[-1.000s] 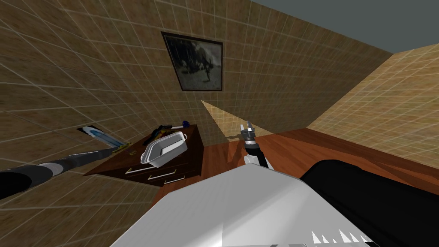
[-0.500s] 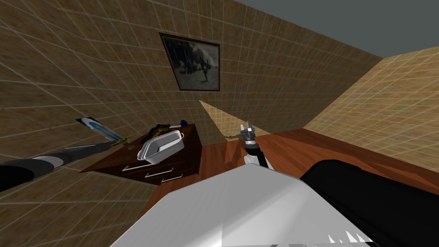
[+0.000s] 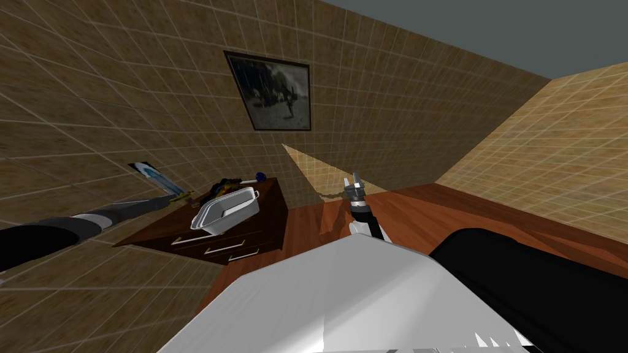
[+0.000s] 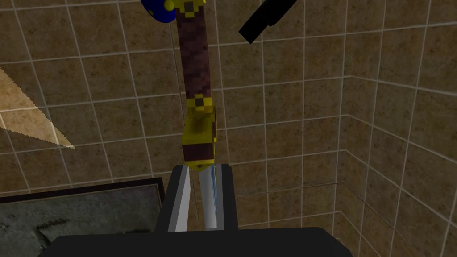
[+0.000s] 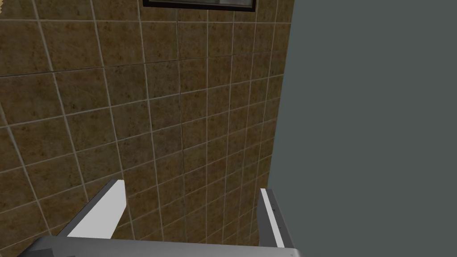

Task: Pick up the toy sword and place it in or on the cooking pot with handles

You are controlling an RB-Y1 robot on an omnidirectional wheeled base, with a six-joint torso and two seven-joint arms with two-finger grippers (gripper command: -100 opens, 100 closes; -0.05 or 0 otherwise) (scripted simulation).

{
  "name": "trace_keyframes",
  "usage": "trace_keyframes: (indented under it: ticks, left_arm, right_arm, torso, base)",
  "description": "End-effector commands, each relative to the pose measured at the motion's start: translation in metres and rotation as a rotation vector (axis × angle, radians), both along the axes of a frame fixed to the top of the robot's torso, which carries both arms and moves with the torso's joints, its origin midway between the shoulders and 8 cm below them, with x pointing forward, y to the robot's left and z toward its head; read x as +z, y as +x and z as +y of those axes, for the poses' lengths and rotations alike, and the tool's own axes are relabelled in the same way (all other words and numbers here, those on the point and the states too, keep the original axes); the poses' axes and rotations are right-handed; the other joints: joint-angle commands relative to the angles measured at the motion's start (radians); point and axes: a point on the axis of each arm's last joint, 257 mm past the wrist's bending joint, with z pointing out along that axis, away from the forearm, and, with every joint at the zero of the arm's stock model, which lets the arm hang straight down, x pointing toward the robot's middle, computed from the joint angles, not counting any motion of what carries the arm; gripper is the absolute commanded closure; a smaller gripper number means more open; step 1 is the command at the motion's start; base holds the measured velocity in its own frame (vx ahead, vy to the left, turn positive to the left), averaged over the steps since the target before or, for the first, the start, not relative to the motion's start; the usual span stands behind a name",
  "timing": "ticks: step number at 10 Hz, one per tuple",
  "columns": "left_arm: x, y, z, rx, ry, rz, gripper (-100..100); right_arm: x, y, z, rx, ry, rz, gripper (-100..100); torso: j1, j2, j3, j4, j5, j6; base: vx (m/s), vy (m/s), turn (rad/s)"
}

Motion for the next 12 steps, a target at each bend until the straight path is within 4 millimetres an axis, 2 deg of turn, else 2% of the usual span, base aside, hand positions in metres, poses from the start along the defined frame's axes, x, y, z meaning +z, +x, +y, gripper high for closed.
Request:
trace_keyframes:
  ticks: [1, 3, 4, 5, 6, 7, 11, 12]
  left_arm:
    - [0.012, 0.015, -0.018, -0.034, -0.029, -0.051, 100]
    - [0.024, 0.032, -0.043, -0.08, -0.065, -0.108, 100]
    - [0.024, 0.032, -0.043, -0.08, -0.065, -0.108, 100]
    - [0.028, 0.038, -0.053, -0.1, -0.081, -0.128, 100]
    - [0.025, 0.036, -0.048, -0.092, -0.072, -0.117, 100]
    - [0.026, 0.037, -0.05, -0.094, -0.074, -0.12, -100]
    - [0.026, 0.037, -0.05, -0.094, -0.074, -0.12, -100]
    - [0.026, 0.037, -0.05, -0.094, -0.074, -0.12, 0]
  right_arm:
    - [0.0, 0.0, 0.0, 0.0, 0.0, 0.0, 0]
    - [0.0, 0.0, 0.0, 0.0, 0.0, 0.0, 0]
    - [0.0, 0.0, 0.0, 0.0, 0.0, 0.0, 0]
    - [0.0, 0.0, 0.0, 0.0, 0.0, 0.0, 0]
    - [0.0, 0.0, 0.0, 0.0, 0.0, 0.0, 0]
    - [0.0, 0.0, 0.0, 0.0, 0.0, 0.0, 0]
    - [0.0, 0.0, 0.0, 0.0, 0.0, 0.0, 0]
    - [0.0, 0.0, 0.0, 0.0, 0.0, 0.0, 0]
  torso:
    - [0.0, 0.0, 0.0, 0.0, 0.0, 0.0]
    - [-0.01, 0.001, 0.001, 0.0, -0.002, 0.002]
    - [-0.013, 0.0, 0.0, 0.0, -0.003, 0.003]
    - [-0.008, 0.0, 0.0, 0.0, -0.003, 0.001]
    - [-0.004, 0.0, 0.0, 0.0, -0.002, 0.001]
    - [-0.001, 0.0, 0.0, 0.0, -0.001, 0.0]
    - [0.003, 0.0, 0.0, 0.0, 0.001, 0.0]
    - [0.003, 0.0, 0.0, 0.0, 0.001, 0.0]
  base:
    - [-0.019, -0.092, 0.056]
    - [-0.027, -0.192, 0.061]
    - [0.0, -0.109, 0.003]
    - [-0.001, -0.056, 0.024]
    - [0.0, -0.026, -0.003]
    - [0.0, -0.008, -0.003]
    - [0.0, 0.0, 0.0]
    - [0.0, 0.0, 0.0]
